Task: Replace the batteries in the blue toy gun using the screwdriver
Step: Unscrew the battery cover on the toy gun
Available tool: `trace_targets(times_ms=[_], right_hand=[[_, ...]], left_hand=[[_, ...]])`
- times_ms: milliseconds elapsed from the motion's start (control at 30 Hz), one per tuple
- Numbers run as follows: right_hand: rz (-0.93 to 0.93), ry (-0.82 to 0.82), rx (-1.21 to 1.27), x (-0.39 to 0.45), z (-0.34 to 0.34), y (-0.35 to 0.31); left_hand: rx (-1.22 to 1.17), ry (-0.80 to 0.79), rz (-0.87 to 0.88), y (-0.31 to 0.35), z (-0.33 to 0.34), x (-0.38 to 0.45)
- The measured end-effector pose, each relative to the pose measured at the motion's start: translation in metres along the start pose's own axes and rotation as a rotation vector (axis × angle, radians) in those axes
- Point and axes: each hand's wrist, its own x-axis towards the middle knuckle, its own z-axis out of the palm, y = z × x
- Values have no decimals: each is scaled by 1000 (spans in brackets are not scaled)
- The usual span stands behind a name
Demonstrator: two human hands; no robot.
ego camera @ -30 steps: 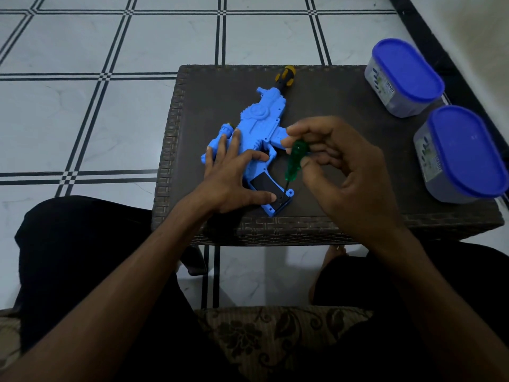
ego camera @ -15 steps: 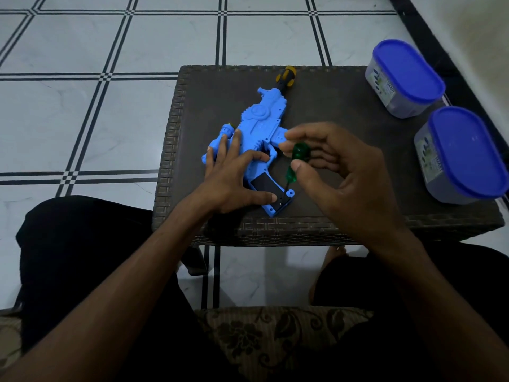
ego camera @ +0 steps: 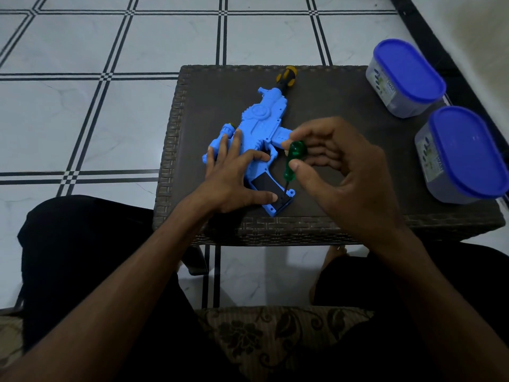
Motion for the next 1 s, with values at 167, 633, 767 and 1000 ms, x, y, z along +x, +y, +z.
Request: trace_targets(times_ms=[167, 633, 767, 1000], right_hand=[[-43, -23, -25, -1, 1, 0], [-55, 6, -47, -1, -2, 2], [-44, 24, -35, -1, -3, 1], [-30, 33, -9, -2, -4, 0]], left_hand=[[-2, 0, 2, 0, -1, -1], [-9, -10, -1, 0, 0, 0], [-15, -6, 0, -1, 0, 0], [-15, -10, -4, 0, 0, 0]])
